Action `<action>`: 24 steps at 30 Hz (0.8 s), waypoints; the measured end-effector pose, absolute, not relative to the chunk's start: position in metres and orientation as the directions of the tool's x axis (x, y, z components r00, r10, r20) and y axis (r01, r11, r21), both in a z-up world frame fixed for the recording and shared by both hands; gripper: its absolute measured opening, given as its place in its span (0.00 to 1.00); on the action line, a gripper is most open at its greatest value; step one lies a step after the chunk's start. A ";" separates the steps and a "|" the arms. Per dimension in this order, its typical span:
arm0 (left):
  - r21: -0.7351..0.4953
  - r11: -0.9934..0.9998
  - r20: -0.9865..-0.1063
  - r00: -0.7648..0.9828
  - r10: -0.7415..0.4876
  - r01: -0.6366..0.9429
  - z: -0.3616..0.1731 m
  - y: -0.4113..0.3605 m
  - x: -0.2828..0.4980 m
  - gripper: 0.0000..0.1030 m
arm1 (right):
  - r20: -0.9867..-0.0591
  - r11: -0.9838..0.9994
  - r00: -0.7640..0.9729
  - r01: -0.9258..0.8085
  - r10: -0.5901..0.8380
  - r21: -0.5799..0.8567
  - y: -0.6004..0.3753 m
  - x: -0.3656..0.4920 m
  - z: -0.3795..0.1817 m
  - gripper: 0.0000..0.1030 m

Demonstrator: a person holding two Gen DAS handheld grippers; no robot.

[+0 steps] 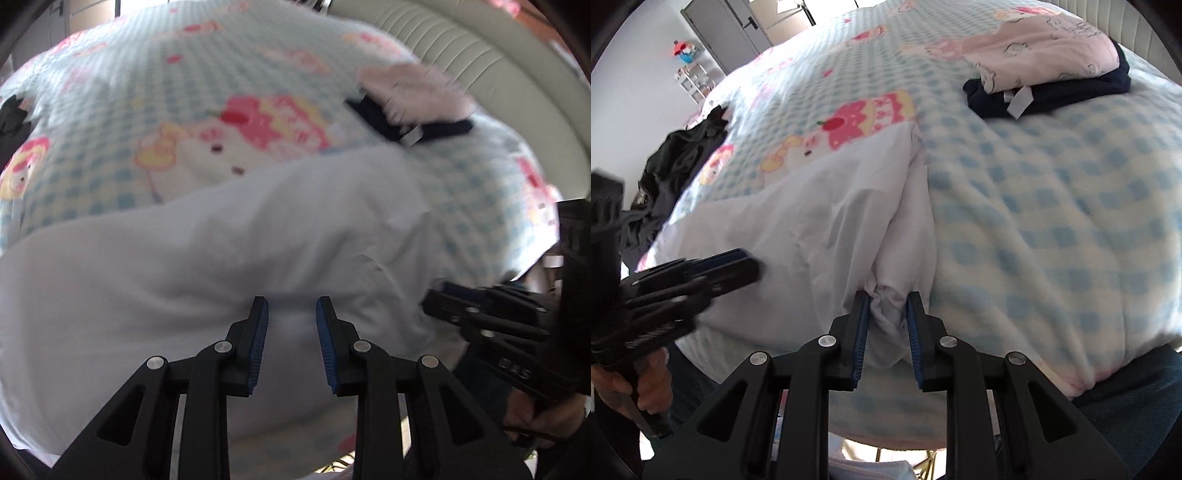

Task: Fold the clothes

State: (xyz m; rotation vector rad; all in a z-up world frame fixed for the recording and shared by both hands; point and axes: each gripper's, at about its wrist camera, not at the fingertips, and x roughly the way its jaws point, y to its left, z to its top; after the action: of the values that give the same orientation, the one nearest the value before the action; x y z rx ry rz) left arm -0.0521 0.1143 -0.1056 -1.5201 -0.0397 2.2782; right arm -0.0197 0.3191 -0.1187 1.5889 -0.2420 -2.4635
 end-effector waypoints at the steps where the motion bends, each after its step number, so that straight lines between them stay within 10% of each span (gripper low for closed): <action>1: -0.245 -0.923 -0.881 -0.330 0.340 -0.297 -0.107 0.112 -0.051 0.28 | -0.884 -0.968 -0.397 0.075 -0.248 0.238 0.320 -0.020 -0.123 0.20; 12: -0.324 -0.925 -0.842 -0.386 0.378 -0.199 -0.107 0.078 -0.049 0.29 | -0.873 -0.988 -0.485 -0.105 -0.051 0.115 0.354 -0.012 -0.108 0.26; 24: -0.299 -0.936 -0.784 -0.513 0.351 -0.183 -0.085 0.035 -0.048 0.44 | -0.905 -0.988 -0.397 0.037 -0.152 0.149 0.314 -0.031 -0.124 0.27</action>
State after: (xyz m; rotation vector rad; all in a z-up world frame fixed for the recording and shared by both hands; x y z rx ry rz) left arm -0.0485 0.0348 -0.0854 -1.3438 -0.2562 2.4794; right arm -0.0307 0.3139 -0.1243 1.6560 -0.1592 -2.5303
